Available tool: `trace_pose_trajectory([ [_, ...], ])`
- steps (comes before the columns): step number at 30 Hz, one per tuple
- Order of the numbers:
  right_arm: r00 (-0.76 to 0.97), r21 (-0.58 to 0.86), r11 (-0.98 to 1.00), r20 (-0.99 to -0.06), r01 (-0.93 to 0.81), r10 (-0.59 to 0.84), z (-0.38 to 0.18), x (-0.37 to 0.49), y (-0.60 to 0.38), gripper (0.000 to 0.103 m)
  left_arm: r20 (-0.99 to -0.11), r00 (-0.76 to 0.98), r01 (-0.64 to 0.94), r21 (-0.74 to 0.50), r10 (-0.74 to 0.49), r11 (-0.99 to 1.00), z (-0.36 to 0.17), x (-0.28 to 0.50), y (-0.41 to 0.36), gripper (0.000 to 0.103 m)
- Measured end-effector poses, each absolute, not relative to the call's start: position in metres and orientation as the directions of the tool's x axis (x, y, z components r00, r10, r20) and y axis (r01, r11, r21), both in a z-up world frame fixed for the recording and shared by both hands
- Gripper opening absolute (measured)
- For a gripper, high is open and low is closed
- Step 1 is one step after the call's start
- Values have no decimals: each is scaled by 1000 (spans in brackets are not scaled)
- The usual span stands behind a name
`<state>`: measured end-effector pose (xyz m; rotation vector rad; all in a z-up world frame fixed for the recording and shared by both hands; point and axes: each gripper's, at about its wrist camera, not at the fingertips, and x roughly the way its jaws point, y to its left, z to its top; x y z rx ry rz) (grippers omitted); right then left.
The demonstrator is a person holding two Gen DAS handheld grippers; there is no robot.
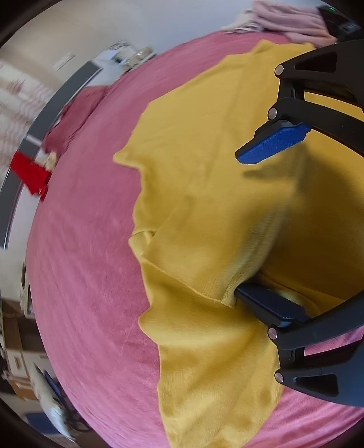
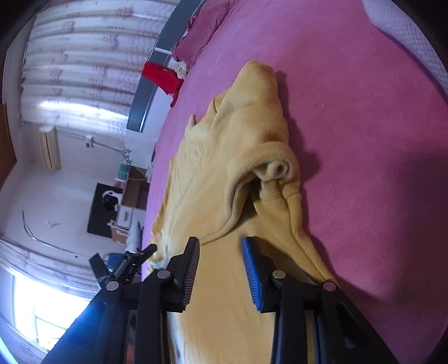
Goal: Fold clothes
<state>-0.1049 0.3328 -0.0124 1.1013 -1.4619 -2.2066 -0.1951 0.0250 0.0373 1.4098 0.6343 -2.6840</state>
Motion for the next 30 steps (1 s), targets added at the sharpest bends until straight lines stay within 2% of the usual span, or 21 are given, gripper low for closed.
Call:
trace_pose_trajectory([
  [3,-710,909,-371,-387,-188,-589,-16,-113,340,35,-779,-611,259,-368,143,-893,42,-196,19,88],
  [4,-723,915,-350,-378,-198,-578,-18,-115,344,35,-773,-621,269,-364,129,-891,46,-194,18,79],
  [5,-736,921,-329,-369,-208,-567,-20,-117,347,35,-776,-623,281,-342,101,-897,46,-194,16,61],
  [7,-775,928,-292,-356,-229,-523,-22,-118,356,34,-777,-626,283,-302,63,-910,44,-192,14,46],
  [9,-822,928,-282,-351,-242,-450,-21,-111,369,30,-771,-634,255,-278,57,-926,42,-188,15,45],
  [13,-896,920,-303,-338,-249,-289,-11,-90,395,30,-757,-652,199,-228,45,-953,39,-180,18,45],
  [15,-853,911,-299,-383,-285,-355,-19,-95,391,30,-743,-668,189,-217,37,-958,38,-176,20,45],
  [19,-832,926,-231,-372,-300,-411,-25,-81,392,30,-722,-691,214,-255,39,-943,38,-164,12,45],
  [20,-831,917,-286,-379,-278,-407,-12,-79,393,33,-718,-695,219,-260,37,-940,40,-160,11,45],
  [23,-832,868,-452,-398,-205,-387,29,-76,395,33,-695,-716,226,-311,59,-923,43,-149,6,45],
  [25,-826,784,-595,-447,-178,-342,57,-99,399,34,-664,-740,225,-394,107,-891,44,-143,5,45],
  [26,-801,736,-646,-504,-202,-324,63,-118,401,34,-654,-747,216,-408,118,-887,45,-144,7,45],
  [28,-733,661,-710,-604,-243,-312,64,-158,406,36,-638,-758,196,-424,138,-884,46,-147,14,45],
  [30,-657,624,-731,-677,-275,-331,55,-197,408,36,-643,-753,160,-385,140,-909,46,-155,23,48],
])
